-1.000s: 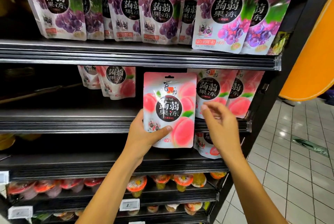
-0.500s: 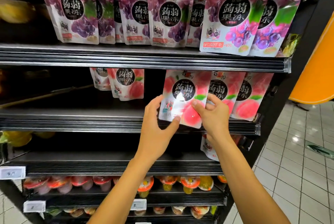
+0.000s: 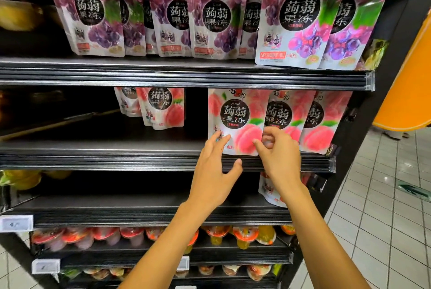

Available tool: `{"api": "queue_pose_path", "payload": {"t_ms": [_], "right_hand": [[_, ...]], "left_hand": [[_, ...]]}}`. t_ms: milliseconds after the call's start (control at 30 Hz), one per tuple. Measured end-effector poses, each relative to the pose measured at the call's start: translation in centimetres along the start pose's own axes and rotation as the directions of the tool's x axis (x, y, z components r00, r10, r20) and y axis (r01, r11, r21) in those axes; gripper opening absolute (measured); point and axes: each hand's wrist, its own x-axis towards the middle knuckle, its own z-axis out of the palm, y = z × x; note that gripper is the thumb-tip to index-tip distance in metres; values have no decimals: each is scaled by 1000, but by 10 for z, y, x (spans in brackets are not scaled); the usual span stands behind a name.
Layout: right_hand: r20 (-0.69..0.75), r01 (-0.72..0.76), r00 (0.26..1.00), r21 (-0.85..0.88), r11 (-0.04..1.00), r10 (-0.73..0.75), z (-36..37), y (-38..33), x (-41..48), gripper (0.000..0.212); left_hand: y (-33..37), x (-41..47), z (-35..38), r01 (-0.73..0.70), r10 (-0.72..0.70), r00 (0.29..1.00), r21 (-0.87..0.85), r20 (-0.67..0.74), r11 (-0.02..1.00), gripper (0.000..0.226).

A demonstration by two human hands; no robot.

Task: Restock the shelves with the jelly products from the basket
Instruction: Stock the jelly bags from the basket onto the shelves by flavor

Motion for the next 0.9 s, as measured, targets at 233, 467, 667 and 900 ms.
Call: {"api": "queue_pose_path", "payload": {"t_ms": [233, 467, 667, 900], "right_hand": [[-65, -87, 995, -162, 983, 77, -1, 3, -5, 21], [-113, -194, 976, -38, 980, 188, -6, 17, -5, 21], [-122, -170, 979, -34, 985, 164, -12, 24, -4, 17], [-210, -97, 974, -26, 995, 89, -9, 24, -13, 15]], "left_hand": [[4, 3, 4, -12, 12, 1000, 15, -9, 1000, 47], [7, 5, 12, -25, 25, 999, -2, 34, 1000, 46], [10, 6, 18, -38, 39, 998, -28, 50, 999, 44], [5, 0, 6, -13, 10, 1000, -149, -19, 989, 35]]}}
